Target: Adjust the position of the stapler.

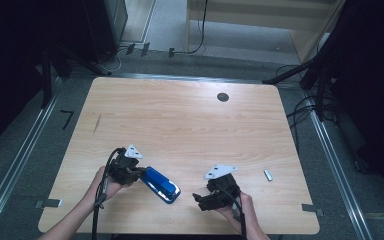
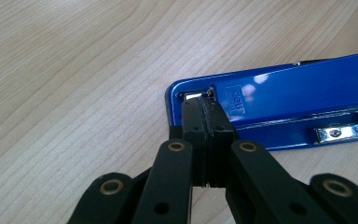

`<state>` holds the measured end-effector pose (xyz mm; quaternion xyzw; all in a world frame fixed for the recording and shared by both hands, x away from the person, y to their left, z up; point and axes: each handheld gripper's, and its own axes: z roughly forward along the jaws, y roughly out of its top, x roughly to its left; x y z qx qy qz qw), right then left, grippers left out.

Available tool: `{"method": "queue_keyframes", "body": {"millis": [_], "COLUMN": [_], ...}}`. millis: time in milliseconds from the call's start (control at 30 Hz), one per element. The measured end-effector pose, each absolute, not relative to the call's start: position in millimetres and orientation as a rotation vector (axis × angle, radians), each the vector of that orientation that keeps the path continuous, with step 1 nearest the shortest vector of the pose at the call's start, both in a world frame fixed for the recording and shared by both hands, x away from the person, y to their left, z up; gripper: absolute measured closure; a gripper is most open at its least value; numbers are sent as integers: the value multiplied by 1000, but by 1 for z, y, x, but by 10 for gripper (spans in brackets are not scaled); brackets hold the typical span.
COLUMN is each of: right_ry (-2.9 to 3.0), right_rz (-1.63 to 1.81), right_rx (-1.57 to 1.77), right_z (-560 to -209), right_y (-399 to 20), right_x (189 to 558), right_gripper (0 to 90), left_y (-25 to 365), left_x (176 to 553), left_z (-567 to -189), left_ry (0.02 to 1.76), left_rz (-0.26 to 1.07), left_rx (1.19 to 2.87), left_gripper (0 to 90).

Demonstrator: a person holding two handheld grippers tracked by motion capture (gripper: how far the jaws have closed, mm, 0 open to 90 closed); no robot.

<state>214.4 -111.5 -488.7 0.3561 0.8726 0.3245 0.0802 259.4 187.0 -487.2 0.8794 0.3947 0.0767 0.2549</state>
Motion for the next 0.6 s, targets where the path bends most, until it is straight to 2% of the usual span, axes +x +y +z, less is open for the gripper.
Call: {"method": "queue_keyframes", "body": {"millis": [367, 600], "right_ry": [2686, 2704], "right_rz": [1036, 1013], "right_rx": [947, 931], "right_z": [-494, -494], "right_y": [-60, -60], "right_x": [212, 215], "right_gripper": [348, 467], "left_y": [183, 176], "left_x": [257, 255], "left_z": [-488, -488], "left_ry": [1073, 1047], "left_rz": [199, 195], "left_rx": [2380, 2386], "left_gripper": [900, 900]}}
